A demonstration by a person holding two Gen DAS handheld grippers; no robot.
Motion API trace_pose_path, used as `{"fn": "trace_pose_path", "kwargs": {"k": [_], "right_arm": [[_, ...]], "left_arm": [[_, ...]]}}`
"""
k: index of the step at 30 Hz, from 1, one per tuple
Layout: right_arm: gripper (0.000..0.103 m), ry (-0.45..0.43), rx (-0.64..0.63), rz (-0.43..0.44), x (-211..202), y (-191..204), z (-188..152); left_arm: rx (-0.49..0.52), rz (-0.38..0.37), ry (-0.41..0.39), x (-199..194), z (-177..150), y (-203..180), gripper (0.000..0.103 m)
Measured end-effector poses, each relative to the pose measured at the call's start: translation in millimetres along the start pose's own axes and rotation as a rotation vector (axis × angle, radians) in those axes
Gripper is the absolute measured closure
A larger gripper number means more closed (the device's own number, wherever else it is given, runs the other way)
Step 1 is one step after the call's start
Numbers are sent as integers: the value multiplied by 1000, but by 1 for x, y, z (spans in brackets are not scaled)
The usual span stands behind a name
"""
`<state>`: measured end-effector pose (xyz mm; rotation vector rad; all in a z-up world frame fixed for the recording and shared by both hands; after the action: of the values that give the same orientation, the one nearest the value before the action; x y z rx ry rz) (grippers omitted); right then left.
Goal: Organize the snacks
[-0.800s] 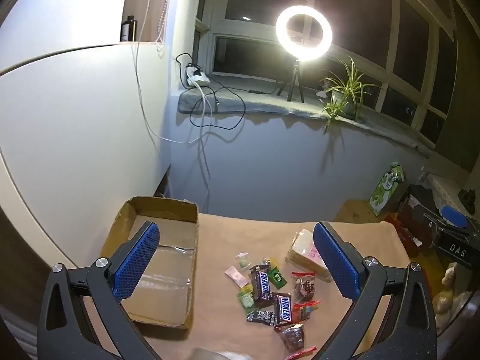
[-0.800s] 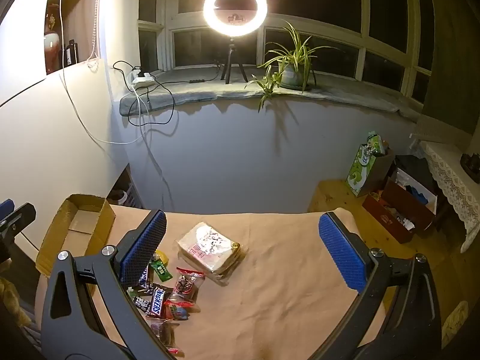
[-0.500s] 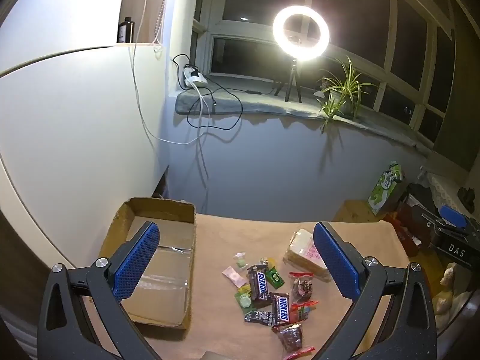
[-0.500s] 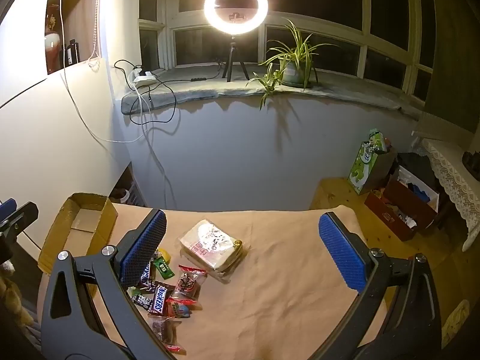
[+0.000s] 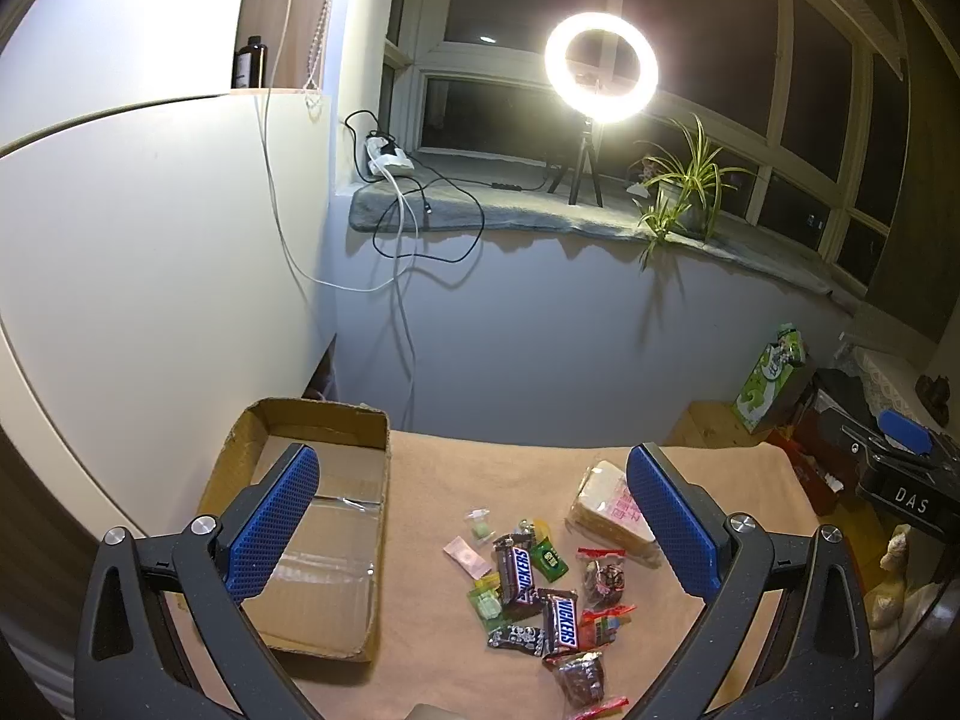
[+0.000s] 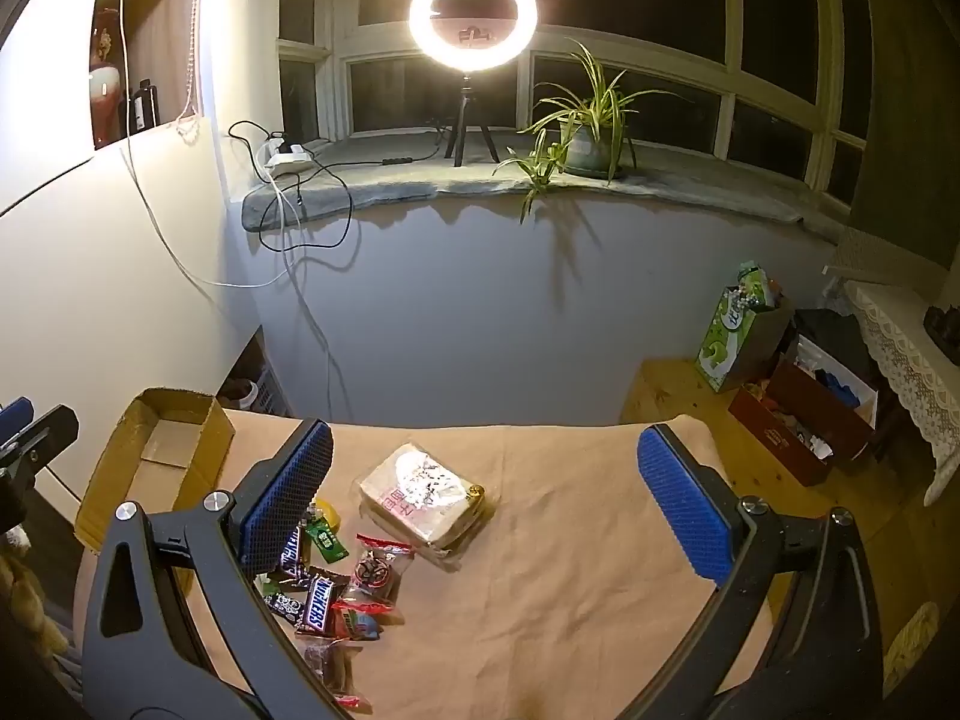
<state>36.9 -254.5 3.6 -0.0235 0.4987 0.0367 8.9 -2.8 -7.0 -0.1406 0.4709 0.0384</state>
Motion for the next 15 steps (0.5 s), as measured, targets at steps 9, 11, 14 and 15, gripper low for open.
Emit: {"fn": "trace_pose_path", "kwargs": {"k": [9, 11, 14, 15], "right_arm": [[0, 3, -1, -2, 1, 1, 0], [0, 5, -1, 0, 3, 2, -1], [0, 9, 0, 1, 6, 2, -2], [0, 9, 0, 2, 6, 3, -2]], "left_arm": [[2, 0, 0, 0, 0, 0, 1], [4, 0, 0, 0, 0, -1, 1], [5, 0, 1, 1, 0, -2, 1], [6, 0, 1, 1, 0, -2, 1]]}}
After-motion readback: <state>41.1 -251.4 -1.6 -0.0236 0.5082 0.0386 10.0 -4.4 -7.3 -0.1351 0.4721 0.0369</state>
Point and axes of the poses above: each gripper's, at about its wrist camera, not at the fingertips, and x roughly the way its jaws point, y to its left, z to its top, the point moved 1 cm from there along x, roughly the way its jaws point, and after that the axes turned 7 degrees about -y, right-handed, at the moved point
